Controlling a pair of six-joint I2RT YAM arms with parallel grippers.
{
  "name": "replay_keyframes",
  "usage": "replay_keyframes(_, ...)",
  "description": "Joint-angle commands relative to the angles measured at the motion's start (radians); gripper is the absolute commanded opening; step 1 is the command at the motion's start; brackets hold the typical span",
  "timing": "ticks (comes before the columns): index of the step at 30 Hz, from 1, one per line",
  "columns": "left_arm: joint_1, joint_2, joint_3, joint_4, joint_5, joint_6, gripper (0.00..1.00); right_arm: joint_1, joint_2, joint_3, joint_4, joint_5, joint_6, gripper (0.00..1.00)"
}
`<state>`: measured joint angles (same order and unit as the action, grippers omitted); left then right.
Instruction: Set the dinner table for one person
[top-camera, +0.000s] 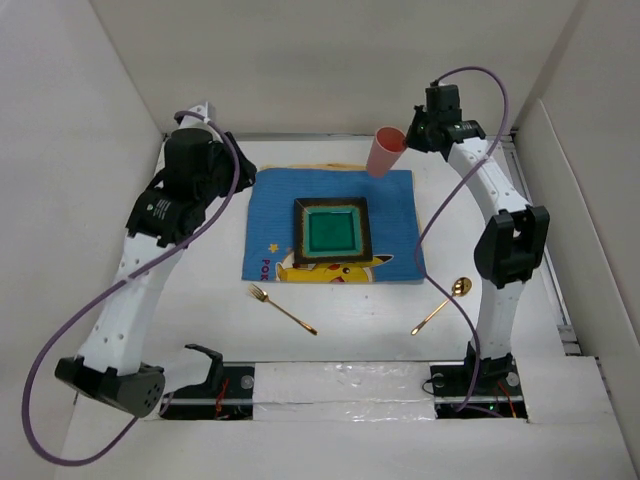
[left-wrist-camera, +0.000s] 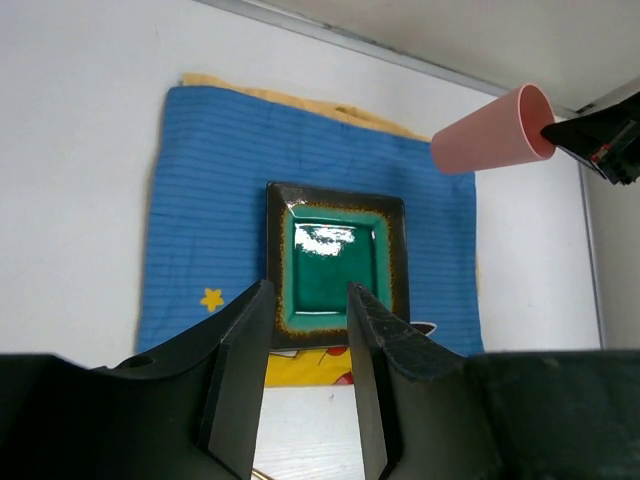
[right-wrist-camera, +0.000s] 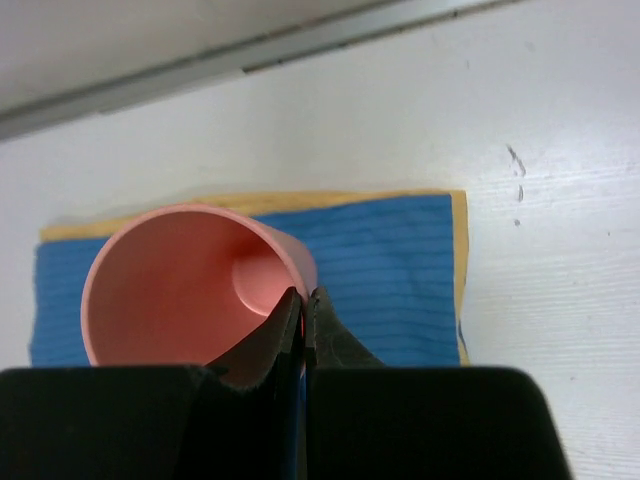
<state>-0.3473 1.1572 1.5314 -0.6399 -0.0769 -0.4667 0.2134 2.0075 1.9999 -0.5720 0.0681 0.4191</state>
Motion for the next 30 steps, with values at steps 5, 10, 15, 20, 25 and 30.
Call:
replay_keyframes(5,-0.005,0.042,-0.066,0.129,0.042,0.045,0.33,-0.035,0.085,0.105,-0.075,0.005,-0.075,0.00)
replay_keyframes(10,-0.005,0.067,-0.140,0.126,-0.007,0.101,0.34,-0.035,0.085,0.074,-0.060,0.041,-0.083,0.00)
replay_keyframes(15,-0.179,0.111,-0.145,0.103,-0.312,0.210,0.36,-0.035,0.128,0.088,-0.061,0.059,-0.088,0.00)
replay_keyframes(20,-0.188,0.107,-0.148,0.154,-0.233,0.180,0.38,-0.035,0.157,0.094,-0.060,0.097,-0.092,0.00)
replay_keyframes(25,-0.188,0.107,-0.148,0.158,-0.199,0.166,0.38,-0.035,0.163,0.080,-0.035,0.118,-0.094,0.00)
replay_keyframes(30,-0.188,0.091,-0.174,0.161,-0.182,0.154,0.38,-0.026,0.155,0.051,-0.026,0.118,-0.091,0.10)
